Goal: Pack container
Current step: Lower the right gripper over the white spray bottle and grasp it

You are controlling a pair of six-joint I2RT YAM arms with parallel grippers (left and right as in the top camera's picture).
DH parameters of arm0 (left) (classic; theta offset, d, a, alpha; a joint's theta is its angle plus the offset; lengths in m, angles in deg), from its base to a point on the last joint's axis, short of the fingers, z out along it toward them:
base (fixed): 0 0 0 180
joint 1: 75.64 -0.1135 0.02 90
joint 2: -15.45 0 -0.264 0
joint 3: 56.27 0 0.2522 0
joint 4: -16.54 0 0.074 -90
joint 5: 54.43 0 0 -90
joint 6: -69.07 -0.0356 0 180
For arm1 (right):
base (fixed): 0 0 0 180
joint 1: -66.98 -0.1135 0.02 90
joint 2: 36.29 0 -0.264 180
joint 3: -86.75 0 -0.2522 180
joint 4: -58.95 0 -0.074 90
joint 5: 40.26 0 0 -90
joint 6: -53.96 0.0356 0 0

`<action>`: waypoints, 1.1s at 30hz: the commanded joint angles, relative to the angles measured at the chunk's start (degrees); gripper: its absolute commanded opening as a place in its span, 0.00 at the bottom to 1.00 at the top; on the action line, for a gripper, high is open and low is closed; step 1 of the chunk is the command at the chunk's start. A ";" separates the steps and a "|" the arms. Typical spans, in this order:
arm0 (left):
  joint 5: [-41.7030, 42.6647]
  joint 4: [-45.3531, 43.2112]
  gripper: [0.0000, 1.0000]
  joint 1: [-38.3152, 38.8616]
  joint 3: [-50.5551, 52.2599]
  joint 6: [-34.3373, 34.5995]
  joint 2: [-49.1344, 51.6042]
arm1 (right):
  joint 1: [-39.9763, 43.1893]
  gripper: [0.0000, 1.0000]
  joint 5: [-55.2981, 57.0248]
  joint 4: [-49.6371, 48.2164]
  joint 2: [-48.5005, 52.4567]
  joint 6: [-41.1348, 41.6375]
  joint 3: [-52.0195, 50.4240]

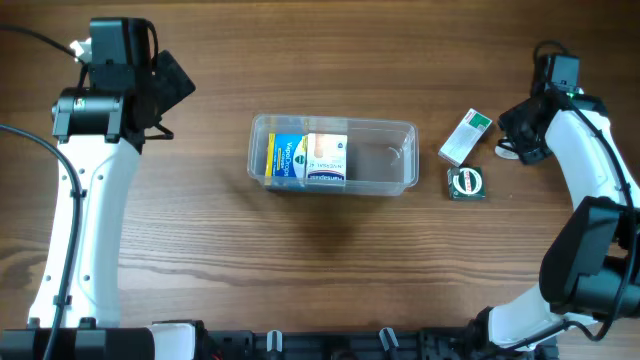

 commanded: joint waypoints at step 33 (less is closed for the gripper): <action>-0.94 -0.13 1.00 -0.31 -0.33 -0.07 0.22 | -0.13 0.69 1.46 -8.02 1.22 -24.28 -4.13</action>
